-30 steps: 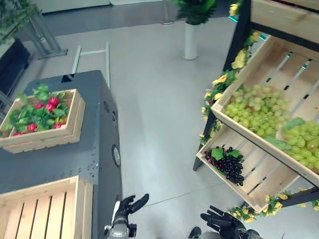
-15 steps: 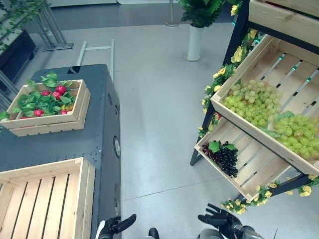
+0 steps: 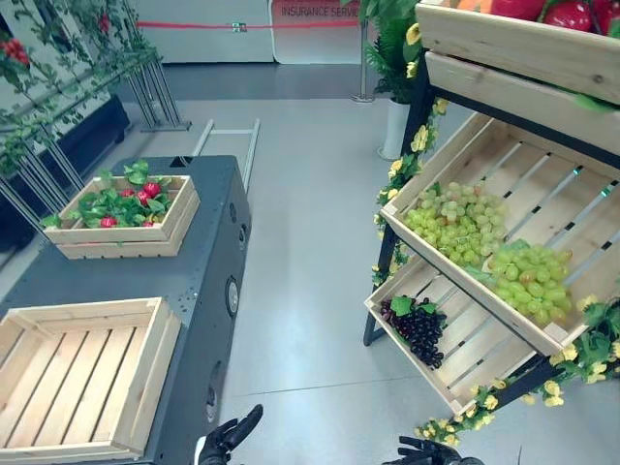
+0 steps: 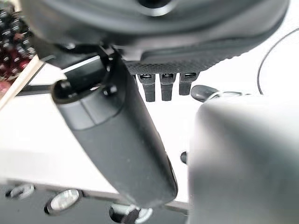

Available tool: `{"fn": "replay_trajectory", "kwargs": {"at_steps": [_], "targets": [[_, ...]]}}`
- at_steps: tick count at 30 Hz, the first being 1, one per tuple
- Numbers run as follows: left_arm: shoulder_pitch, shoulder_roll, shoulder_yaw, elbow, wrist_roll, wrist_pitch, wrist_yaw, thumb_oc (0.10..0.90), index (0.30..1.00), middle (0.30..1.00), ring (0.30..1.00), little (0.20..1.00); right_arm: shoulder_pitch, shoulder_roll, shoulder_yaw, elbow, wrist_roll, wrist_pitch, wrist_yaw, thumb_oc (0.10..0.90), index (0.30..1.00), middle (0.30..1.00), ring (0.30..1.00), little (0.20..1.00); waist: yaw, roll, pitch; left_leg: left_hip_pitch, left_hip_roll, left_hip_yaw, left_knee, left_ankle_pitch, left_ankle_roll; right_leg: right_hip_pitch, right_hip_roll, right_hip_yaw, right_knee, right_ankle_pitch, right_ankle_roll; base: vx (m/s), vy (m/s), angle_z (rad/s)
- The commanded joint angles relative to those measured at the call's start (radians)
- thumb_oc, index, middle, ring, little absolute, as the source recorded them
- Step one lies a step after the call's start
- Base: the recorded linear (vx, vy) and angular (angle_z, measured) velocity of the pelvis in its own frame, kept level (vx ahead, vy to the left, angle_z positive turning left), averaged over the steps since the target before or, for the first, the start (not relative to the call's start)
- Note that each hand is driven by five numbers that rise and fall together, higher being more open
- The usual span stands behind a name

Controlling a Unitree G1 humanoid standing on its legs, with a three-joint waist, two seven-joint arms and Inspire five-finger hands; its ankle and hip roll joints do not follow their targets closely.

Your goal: Pick up the fruits from the basket on one side to the basket on the other side

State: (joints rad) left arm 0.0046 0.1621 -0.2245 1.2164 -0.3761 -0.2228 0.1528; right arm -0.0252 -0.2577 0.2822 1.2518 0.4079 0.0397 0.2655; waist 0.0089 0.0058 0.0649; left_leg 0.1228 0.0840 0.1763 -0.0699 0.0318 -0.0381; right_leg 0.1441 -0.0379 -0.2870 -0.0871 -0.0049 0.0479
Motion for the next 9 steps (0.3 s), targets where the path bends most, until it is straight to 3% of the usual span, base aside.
{"fn": "replay_trajectory", "kwargs": {"at_steps": [1,6,9], "targets": [[-0.114,-0.001,-0.088,0.027,0.165,0.0,-0.024,0.8,0.9,0.9,0.9,0.9,-0.086,0.051,-0.039,0.015,0.093,-0.069,-0.073,0.8,0.9,0.9,0.9,0.9,-0.013,-0.018,0.012,0.031,-0.072,-0.03,-0.007,-0.124,0.045,-0.005,-0.02,0.056,0.046,-0.059,0.0,-0.05,0.106,-0.02],[-0.078,0.014,-0.095,0.035,0.065,0.054,-0.036,0.8,0.9,0.9,0.9,0.9,-0.058,0.076,-0.026,0.011,-0.014,-0.11,-0.065,0.8,0.9,0.9,0.9,0.9,-0.012,0.009,0.021,0.049,-0.087,-0.036,-0.015,-0.133,0.06,0.006,-0.039,0.033,0.053,-0.065,0.012,-0.01,0.103,-0.01],[-0.053,0.016,-0.07,0.048,0.095,0.041,-0.026,0.8,0.9,0.9,0.9,0.9,-0.048,0.086,0.004,0.0,-0.069,-0.127,-0.073,0.8,0.9,0.9,0.9,0.9,-0.003,0.004,0.017,0.052,-0.091,-0.043,-0.017,-0.134,0.063,0.016,-0.042,0.024,0.047,-0.064,0.016,0.02,0.03,0.04]]}}
